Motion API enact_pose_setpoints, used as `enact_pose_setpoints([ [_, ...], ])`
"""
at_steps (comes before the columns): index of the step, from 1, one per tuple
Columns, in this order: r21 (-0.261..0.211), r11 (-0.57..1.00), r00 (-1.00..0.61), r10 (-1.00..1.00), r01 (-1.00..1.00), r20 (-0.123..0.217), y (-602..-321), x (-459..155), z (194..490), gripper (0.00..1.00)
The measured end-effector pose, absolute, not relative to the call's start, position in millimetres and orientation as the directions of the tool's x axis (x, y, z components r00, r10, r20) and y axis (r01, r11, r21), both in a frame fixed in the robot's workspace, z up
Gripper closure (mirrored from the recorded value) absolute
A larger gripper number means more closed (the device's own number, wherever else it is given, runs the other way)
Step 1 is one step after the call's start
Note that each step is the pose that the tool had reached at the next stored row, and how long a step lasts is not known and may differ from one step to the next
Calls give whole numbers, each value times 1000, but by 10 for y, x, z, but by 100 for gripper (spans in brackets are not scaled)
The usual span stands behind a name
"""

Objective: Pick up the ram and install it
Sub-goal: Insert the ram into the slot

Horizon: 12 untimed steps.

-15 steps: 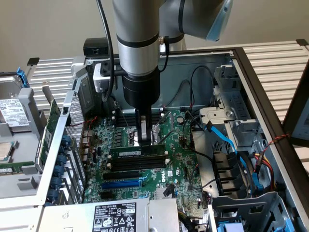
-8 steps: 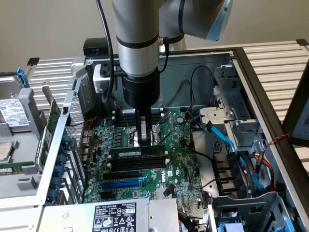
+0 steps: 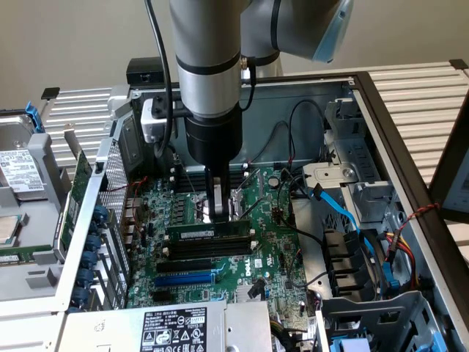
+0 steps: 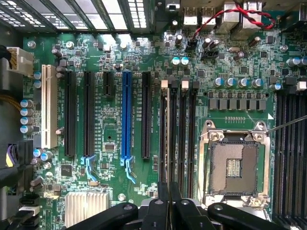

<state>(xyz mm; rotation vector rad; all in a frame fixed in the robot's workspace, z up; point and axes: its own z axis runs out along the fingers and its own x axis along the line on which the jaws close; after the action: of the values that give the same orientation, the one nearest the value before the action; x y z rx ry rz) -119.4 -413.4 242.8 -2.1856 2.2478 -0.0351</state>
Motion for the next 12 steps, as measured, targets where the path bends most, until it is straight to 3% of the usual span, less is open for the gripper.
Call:
enact_pose_setpoints([
  [12, -20, 28, -28, -1000, -999, 12, -4144, -1194, 2394, 87],
])
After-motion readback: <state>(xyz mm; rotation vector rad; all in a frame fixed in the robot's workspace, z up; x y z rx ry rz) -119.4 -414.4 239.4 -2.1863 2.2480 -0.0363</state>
